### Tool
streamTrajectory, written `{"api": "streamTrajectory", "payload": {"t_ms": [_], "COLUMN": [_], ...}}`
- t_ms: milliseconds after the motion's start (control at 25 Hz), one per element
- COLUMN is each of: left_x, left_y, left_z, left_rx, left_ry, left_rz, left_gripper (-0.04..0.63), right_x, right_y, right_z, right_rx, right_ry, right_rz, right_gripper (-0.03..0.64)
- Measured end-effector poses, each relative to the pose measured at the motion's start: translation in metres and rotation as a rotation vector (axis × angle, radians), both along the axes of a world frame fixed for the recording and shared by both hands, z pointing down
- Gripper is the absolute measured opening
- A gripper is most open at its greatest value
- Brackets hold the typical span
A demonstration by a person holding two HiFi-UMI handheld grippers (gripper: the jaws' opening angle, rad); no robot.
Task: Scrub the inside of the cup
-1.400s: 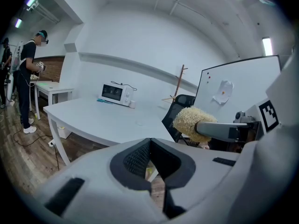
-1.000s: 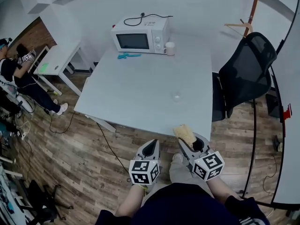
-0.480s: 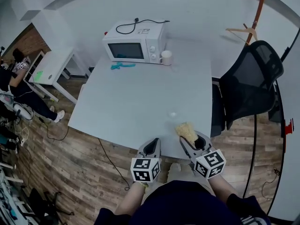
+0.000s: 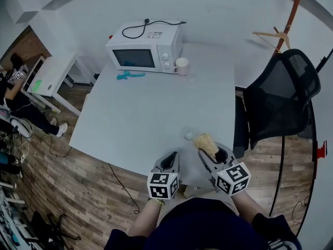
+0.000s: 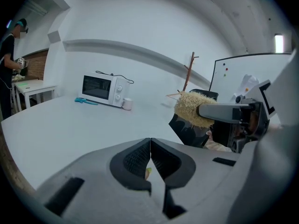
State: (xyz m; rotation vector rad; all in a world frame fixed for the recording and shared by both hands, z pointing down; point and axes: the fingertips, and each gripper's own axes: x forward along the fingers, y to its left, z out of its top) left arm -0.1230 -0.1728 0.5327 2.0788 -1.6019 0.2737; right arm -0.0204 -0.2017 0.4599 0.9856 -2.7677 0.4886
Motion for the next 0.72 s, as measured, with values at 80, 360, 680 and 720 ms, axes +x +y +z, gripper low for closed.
{"api": "streamTrajectory", "payload": {"t_ms": [80, 360, 680, 720], "left_x": [0.004, 0.017, 0.023, 0.023], "left_y": [-0.006, -0.024, -0.045, -0.048], "left_z": [0.006, 0.027, 0.063, 0.068], "left_rx": [-0.009, -0.045, -0.112, -0.122], "left_ry": [-0.012, -0.056, -0.102, -0.11], "left_rz": [0.011, 0.083, 0.187, 0.202], "left_gripper": [0.018, 0.02, 0.021, 0.027], "right_x": [0.001, 0.003, 0.011, 0.012], "right_y": [-0.006, -0.015, -0.036, -0.039], "right_z": [0.001, 0.009, 0.017, 0.018], "right_rx": [-0.003, -0.024, -0.052, -0.055], "right_ry": [0.003, 0.002, -0.012, -0.014], "right_rz": [-0.001, 0.016, 0.12, 0.132], "right_gripper": [0.179, 0.179, 0.179, 0.179]}}
